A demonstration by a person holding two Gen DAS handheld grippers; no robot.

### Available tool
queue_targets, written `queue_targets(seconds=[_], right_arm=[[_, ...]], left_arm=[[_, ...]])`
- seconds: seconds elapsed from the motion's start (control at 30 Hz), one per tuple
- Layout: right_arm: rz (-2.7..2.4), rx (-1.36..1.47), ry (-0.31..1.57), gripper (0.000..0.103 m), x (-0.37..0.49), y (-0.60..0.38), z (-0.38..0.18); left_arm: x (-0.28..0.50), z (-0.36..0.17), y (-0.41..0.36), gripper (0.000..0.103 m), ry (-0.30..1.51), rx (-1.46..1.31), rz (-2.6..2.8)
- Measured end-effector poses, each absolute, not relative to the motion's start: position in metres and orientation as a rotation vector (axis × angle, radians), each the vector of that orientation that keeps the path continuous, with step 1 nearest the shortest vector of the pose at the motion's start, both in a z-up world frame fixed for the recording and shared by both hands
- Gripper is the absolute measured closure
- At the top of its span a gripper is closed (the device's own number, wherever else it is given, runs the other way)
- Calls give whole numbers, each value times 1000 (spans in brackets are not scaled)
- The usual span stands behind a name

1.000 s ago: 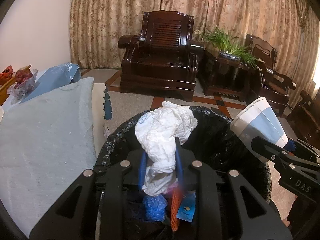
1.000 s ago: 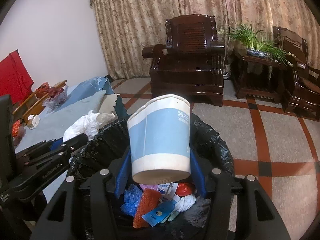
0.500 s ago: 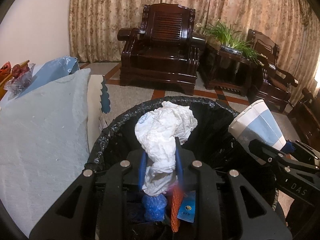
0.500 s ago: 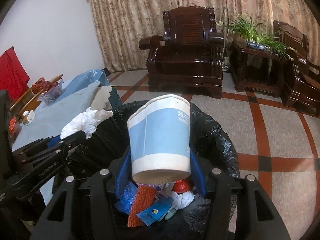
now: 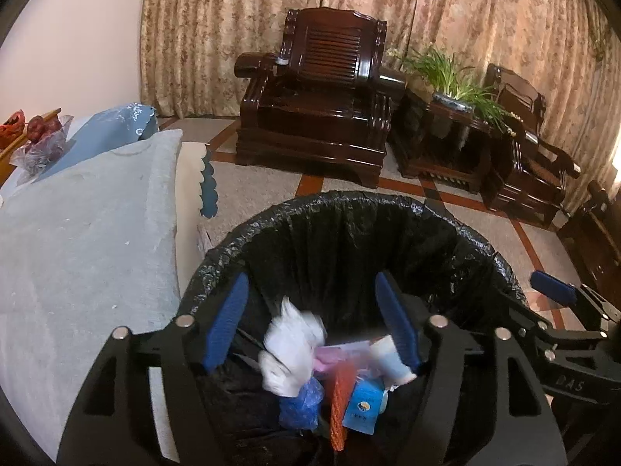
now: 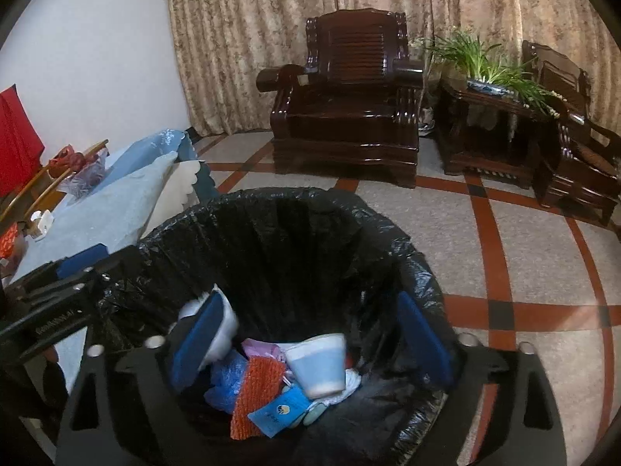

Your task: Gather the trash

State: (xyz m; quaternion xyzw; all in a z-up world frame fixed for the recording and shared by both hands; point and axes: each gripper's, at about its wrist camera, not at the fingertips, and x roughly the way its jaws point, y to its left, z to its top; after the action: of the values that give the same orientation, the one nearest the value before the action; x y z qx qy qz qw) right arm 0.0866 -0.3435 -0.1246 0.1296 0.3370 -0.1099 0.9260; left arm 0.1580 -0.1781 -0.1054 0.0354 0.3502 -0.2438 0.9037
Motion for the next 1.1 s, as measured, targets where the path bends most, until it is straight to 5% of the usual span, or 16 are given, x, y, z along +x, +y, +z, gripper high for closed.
queue_targets(seconds=[0.23, 1.1], right_arm=[[-217, 259, 680, 6, 77, -339, -113], [-7, 218, 566, 6, 22, -249, -20]], left_arm=[[149, -87, -159, 14, 684, 77, -484], [60, -7, -44, 9, 610, 36, -350]])
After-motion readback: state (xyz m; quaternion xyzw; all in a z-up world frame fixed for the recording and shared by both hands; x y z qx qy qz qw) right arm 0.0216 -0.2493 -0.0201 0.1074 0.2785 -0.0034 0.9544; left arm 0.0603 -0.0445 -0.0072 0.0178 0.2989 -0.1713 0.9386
